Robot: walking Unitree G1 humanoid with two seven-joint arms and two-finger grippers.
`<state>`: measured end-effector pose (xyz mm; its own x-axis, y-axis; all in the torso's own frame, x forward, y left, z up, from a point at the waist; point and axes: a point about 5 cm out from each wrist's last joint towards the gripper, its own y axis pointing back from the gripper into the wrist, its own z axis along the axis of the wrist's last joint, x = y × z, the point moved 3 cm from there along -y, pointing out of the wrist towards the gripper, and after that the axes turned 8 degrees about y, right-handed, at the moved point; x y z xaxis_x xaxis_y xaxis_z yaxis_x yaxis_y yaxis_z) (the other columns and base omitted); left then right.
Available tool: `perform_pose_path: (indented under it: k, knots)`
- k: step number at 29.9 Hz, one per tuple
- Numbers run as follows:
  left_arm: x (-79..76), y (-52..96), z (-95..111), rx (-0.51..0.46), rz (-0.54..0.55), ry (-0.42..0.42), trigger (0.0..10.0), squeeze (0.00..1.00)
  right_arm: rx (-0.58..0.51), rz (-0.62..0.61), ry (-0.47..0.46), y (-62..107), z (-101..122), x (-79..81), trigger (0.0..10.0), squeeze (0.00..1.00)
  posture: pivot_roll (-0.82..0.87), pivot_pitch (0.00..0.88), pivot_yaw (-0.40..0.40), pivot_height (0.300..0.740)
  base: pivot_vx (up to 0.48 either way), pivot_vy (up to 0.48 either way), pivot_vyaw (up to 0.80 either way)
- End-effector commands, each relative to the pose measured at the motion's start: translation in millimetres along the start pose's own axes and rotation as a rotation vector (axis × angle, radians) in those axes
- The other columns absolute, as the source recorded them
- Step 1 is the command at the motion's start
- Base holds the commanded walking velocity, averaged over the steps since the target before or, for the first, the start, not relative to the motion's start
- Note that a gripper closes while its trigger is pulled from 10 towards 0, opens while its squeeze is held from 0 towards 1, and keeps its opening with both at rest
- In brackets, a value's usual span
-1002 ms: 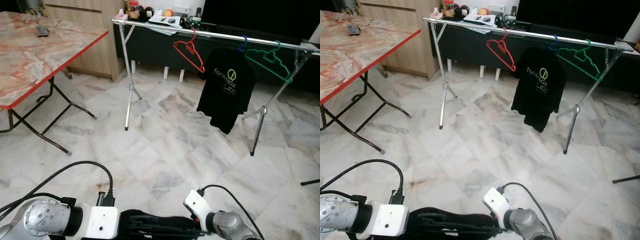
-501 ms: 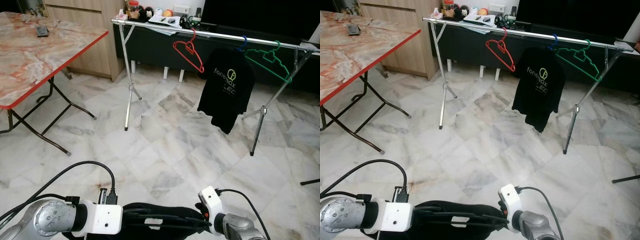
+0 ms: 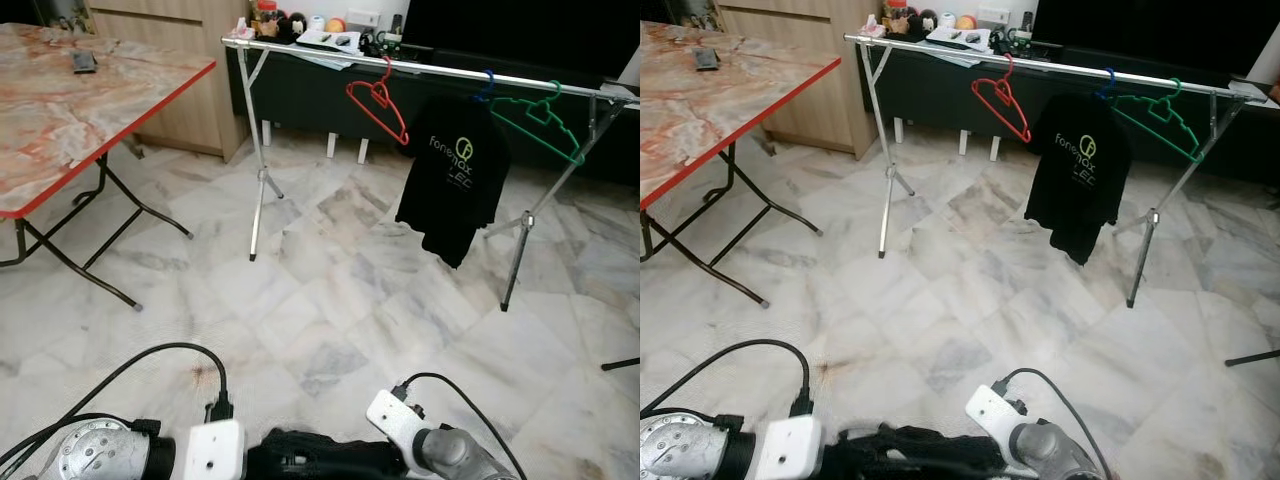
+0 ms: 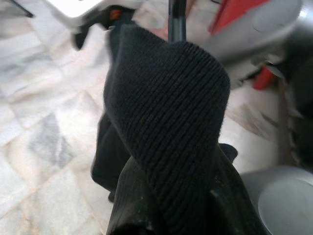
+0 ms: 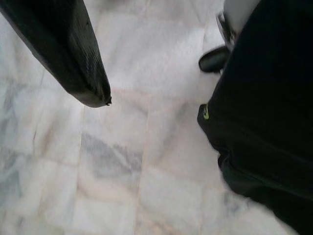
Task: Hang hanger
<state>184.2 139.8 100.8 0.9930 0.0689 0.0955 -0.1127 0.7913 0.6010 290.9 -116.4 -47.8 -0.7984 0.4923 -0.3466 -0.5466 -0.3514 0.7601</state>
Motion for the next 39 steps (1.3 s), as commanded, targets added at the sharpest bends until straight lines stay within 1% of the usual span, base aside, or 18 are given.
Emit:
perform_pose_path:
  k: [1, 5, 8, 9, 11, 14, 16, 17, 18, 19, 21, 23, 24, 25, 27, 29, 34, 39]
  knots:
    - [-1.9, 0.6, 7, -0.004, -0.034, -0.039, 10.0, 0.00, -0.007, -0.026, 0.010, -1.4, 5, -1.4, 10.0, 0.00, 0.20, 0.128, -0.080, 0.740, 0.000, 0.000, 0.00]
    - [-2.1, 1.4, 8, 0.017, -0.058, -0.061, 10.0, 0.00, -0.023, -0.011, 0.009, -4.2, 12, 5.1, 10.0, 0.00, 0.20, 0.128, -0.081, 0.740, 0.000, 0.000, 0.00]
    - [-3.1, 4.6, -5, 0.123, -0.086, -0.112, 10.0, 0.00, -0.023, -0.019, 0.023, -6.5, 16, 8.7, 10.0, 0.00, 0.20, 0.126, -0.080, 0.740, 0.000, 0.000, 0.00]
    - [-1.0, 7.7, -17, 0.209, -0.089, -0.149, 10.0, 0.00, -0.024, -0.028, 0.024, -7.4, 19, 9.2, 10.0, 0.00, 0.20, 0.126, -0.080, 0.740, 0.000, 0.000, 0.00]
    - [3.6, 9.9, -27, 0.273, -0.073, -0.183, 10.0, 0.00, -0.018, -0.031, 0.025, -5.1, 12, 6.5, 10.0, 0.00, 0.20, 0.127, -0.078, 0.740, 0.000, 0.000, 0.00]
    - [19.3, 9.7, -39, 0.350, 0.004, -0.249, 10.0, 0.00, -0.026, -0.039, -0.001, -3.9, 10, 4.0, 10.0, 0.00, 0.20, 0.128, -0.077, 0.740, 0.000, 0.000, 0.00]
    - [24.8, 8.6, -42, 0.366, 0.032, -0.273, 10.0, 0.00, -0.044, -0.037, -0.063, -4.6, 14, 4.5, 10.0, 0.00, 0.20, 0.129, -0.076, 0.740, 0.000, 0.000, 0.00]
    - [24.8, 8.6, -42, 0.366, 0.032, -0.273, 10.0, 0.00, -0.044, -0.037, -0.063, -4.6, 14, 4.5, 10.0, 0.00, 0.20, 0.129, -0.076, 0.740, 0.000, 0.000, 0.00]
    - [31.9, 5.9, -42, 0.362, 0.083, -0.277, 10.0, 0.00, -0.084, -0.028, -0.197, -5.8, 21, 5.3, 10.0, 0.00, 0.20, 0.129, -0.076, 0.740, 0.000, 0.000, 0.00]
    - [34.0, 3.7, -42, 0.350, 0.101, -0.271, 10.0, 0.00, -0.118, 0.007, -0.273, -6.9, 27, 9.2, 10.0, 0.00, 0.20, 0.131, -0.074, 0.740, 0.000, 0.000, 0.00]
    - [35.2, 0.8, -42, 0.335, 0.116, -0.259, 10.0, 0.00, -0.162, 0.069, -0.338, -7.9, 35, 16.5, 10.0, 0.00, 0.20, 0.131, -0.072, 0.740, 0.000, 0.000, 0.00]
    - [34.4, -2.6, -43, 0.325, 0.118, -0.250, 10.0, 0.00, -0.171, 0.161, -0.295, -8.7, 38, 30.3, 10.0, 0.00, 0.20, 0.131, -0.072, 0.740, 0.000, 0.000, 0.00]
    - [34.4, -2.6, -43, 0.325, 0.118, -0.250, 10.0, 0.00, -0.171, 0.161, -0.295, -8.7, 38, 30.3, 10.0, 0.00, 0.20, 0.131, -0.072, 0.740, 0.000, 0.000, 0.00]
    - [34.4, -7.1, -43, 0.317, 0.122, -0.251, 10.0, 0.00, -0.091, 0.240, -0.124, -9.5, 28, 46.9, 10.0, 0.00, 0.20, 0.131, -0.072, 0.740, 0.000, 0.000, 0.00]
    - [35.2, -9.3, -43, 0.317, 0.127, -0.257, 10.0, 0.00, -0.047, 0.273, -0.057, -9.4, 20, 54.8, 10.0, 0.00, 0.20, 0.131, -0.072, 0.740, 0.000, 0.000, 0.00]
    - [38.0, -10.5, -47, 0.342, 0.138, -0.279, 10.0, 0.00, -0.074, 0.272, -0.115, -10.7, 28, 56.6, 10.0, 0.00, 0.21, 0.134, -0.074, 0.740, 0.000, 0.000, 0.00]
    - [39.4, -8.1, -57, 0.396, 0.148, -0.281, 10.0, 0.00, -0.114, 0.268, -0.162, -12.1, 40, 54.3, 10.0, 0.00, 0.20, 0.134, -0.071, 0.740, 0.000, 0.000, 0.00]
    - [44.0, -3.8, -73, 0.468, 0.200, -0.237, 10.0, 0.00, -0.190, 0.260, -0.221, -12.9, 61, 48.4, 10.0, 0.00, 0.20, 0.136, -0.072, 0.740, 0.000, 0.000, 0.00]
